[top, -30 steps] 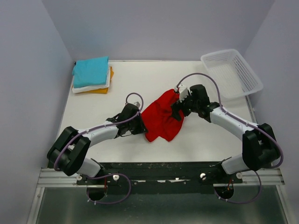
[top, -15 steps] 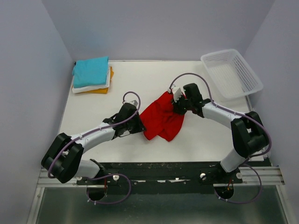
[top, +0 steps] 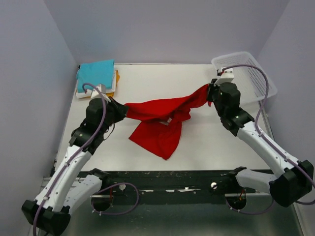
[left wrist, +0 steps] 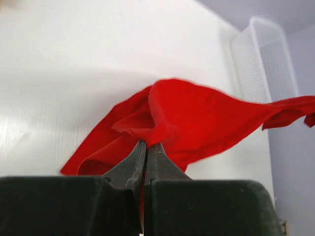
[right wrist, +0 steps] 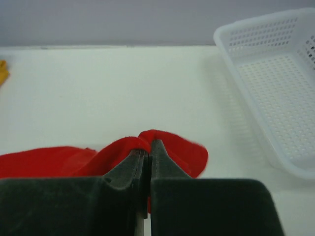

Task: Fold and stack the t-shirts
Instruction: Flatten out the tshirt

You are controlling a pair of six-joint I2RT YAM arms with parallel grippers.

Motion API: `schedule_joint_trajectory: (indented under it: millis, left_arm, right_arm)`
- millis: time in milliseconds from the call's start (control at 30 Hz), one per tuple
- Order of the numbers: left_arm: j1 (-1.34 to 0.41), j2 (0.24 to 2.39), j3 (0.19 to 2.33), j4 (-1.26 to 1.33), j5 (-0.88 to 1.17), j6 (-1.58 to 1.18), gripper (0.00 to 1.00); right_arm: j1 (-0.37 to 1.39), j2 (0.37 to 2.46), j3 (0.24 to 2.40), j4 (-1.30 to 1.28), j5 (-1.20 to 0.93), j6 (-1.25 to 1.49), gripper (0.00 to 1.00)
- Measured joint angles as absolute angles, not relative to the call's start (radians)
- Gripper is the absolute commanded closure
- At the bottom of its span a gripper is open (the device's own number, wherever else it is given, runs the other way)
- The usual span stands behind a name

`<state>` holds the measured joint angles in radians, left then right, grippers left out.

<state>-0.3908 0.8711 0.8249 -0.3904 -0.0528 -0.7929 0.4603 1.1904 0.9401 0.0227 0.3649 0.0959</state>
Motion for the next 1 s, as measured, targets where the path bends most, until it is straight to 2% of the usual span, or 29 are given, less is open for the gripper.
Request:
schedule_joint_trajectory:
  millis: [233,467,667,800,1000]
  left_arm:
    - [-0.379,0.731,1.094,-0.472,-0.171,-0.709,1.00]
    - [-0.379,0.780,1.361,-0.504,-0.247,-0.597,1.00]
    - [-0.322,0.975,1.597,-0.504,-0.295,-0.491,1.00]
    - [-0.231,1.184,1.765,-0.510,-0.245,-0.444,1.00]
    - [-0.130,1.647,2.294,-0.645,-0.094,-0.396,1.00]
  right_arm:
    - [0.460,1.058,1.066,-0.045,0.358,0.157,0.99]
    - [0.460,1.089,1.307,-0.054,0.335,0.110,0.99]
    - [0.454,1.272,1.523,-0.016,0.363,0.012,0.99]
    - [0.403,1.499,1.669,0.006,0.352,-0.029,0.99]
    - [0.325,1.842,1.997,-0.007,0.327,-0.060,0.99]
